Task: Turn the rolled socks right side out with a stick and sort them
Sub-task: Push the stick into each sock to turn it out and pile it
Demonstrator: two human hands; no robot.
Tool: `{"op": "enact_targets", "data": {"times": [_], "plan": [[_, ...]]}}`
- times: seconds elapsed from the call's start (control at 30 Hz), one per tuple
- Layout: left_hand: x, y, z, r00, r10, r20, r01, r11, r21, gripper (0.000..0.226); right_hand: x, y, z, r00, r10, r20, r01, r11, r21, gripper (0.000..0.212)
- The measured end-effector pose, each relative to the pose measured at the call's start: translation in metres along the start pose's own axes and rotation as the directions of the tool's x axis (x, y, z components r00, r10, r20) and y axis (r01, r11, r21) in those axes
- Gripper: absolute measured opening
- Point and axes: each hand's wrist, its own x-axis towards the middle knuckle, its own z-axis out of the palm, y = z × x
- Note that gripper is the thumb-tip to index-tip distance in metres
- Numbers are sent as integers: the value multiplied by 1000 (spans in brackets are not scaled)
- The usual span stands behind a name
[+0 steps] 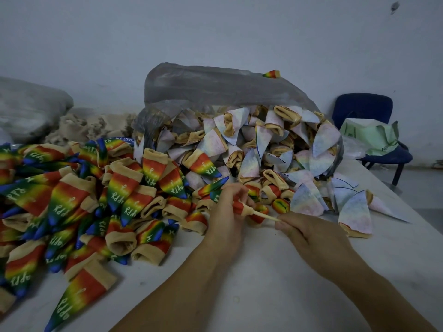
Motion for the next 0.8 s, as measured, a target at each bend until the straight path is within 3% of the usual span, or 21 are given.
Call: {"op": "enact_targets", "data": {"times": [0.07, 0.17, 0.23, 0.4, 0.5, 0.6, 0.7, 0.8], "plan": [[-1, 3, 1, 992, 13, -124, 17, 972, 234, 36, -1, 2, 2, 999, 30, 23, -31, 999, 44, 32], [-2, 2, 1, 986, 118, -116, -57, 901, 430, 48, -3, 7, 3, 997, 72, 15, -72, 996, 59, 38], [-3, 5, 2, 989, 104, -104, -56, 918, 393, 55, -4, 8, 1, 997, 77, 12, -78, 996, 47, 40], [-2, 8, 6, 968, 55, -244, 22, 954, 301, 55, -3, -1, -1, 1000, -16, -16, 16, 1000, 2, 35], [-6, 5, 17, 982, 66, -178, -30, 979, 201, 68, -4, -15, 1, 995, -19, -102, 21, 1000, 20, 24], [-10, 1, 20, 978, 120, -170, -88, 979, 183, 68, -8, -31, 8, 990, 64, -129, -35, 975, 219, 32], [-8, -2, 17, 969, 168, -179, -127, 967, 223, 64, -9, -43, 21, 974, 222, -52, -177, 879, 442, 36], [-8, -5, 15, 968, 202, -152, -150, 943, 297, 58, -8, -42, 29, 952, 304, 33, -281, 830, 482, 43]]}}
